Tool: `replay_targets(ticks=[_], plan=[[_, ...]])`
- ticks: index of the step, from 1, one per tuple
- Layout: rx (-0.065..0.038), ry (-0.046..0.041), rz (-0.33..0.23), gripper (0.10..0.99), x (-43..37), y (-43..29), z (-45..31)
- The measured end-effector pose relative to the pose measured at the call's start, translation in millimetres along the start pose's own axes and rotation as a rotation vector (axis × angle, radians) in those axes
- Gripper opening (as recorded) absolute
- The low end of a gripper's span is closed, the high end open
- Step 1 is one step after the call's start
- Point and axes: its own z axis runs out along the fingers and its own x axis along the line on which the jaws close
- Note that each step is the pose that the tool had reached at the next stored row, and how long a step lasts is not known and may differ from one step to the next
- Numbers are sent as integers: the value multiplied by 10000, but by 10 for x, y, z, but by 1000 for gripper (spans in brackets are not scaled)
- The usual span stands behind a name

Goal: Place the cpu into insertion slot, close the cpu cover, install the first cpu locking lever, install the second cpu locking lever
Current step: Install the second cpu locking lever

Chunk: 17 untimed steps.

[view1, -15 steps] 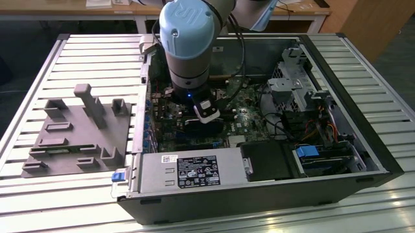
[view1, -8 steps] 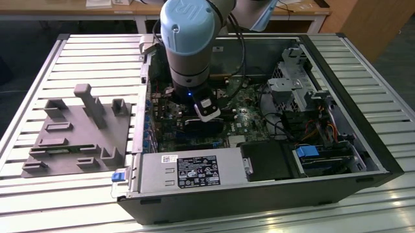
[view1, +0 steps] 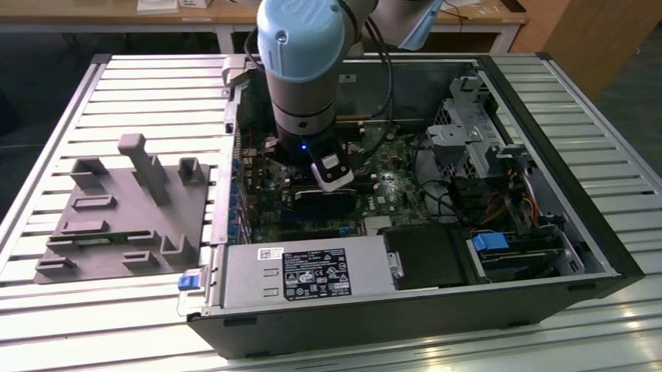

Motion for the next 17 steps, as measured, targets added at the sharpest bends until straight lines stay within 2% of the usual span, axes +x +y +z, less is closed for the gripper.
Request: replay_targets(ticks=[9,13,17], plan=[[3,1,1,106,-2,59,-203],[25,-2,-2,106,-11,65,-212],[40,2,1,106,-101,79,-207]])
